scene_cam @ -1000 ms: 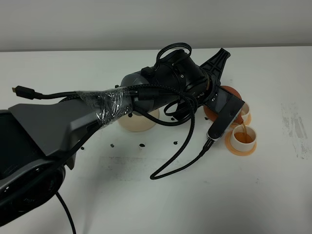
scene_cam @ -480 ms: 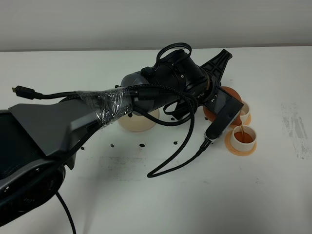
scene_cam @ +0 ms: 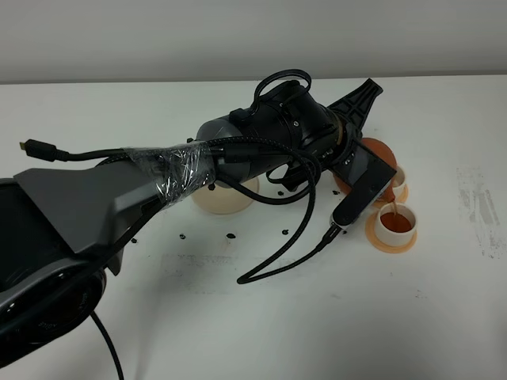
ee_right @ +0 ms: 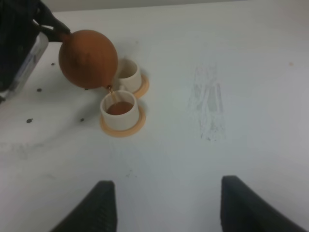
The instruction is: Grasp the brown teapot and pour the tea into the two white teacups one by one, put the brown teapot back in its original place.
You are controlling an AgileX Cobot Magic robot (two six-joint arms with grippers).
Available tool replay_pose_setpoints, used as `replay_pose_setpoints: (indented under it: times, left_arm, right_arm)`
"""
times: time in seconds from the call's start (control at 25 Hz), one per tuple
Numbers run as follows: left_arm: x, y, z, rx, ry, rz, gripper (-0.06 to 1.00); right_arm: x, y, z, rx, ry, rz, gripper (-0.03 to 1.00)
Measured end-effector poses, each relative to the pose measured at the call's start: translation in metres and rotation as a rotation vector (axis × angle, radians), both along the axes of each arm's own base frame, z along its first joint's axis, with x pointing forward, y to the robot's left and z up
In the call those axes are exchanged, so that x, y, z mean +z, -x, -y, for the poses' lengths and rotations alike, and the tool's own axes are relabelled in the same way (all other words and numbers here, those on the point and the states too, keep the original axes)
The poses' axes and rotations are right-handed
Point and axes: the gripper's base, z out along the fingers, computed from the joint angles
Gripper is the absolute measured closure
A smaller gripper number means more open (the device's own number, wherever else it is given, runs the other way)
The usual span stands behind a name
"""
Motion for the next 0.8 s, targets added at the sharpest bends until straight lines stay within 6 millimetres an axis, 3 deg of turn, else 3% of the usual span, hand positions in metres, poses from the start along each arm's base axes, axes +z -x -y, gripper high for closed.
replay_pose_setpoints:
  times: [0.8]
  left_arm:
    - [0.0031,-0.0022,0.0016,-0.057,-0.026,0.075,0.86]
  right_arm:
    - [0.0,0.0,0.0,0.0,0.0,0.0,0.5]
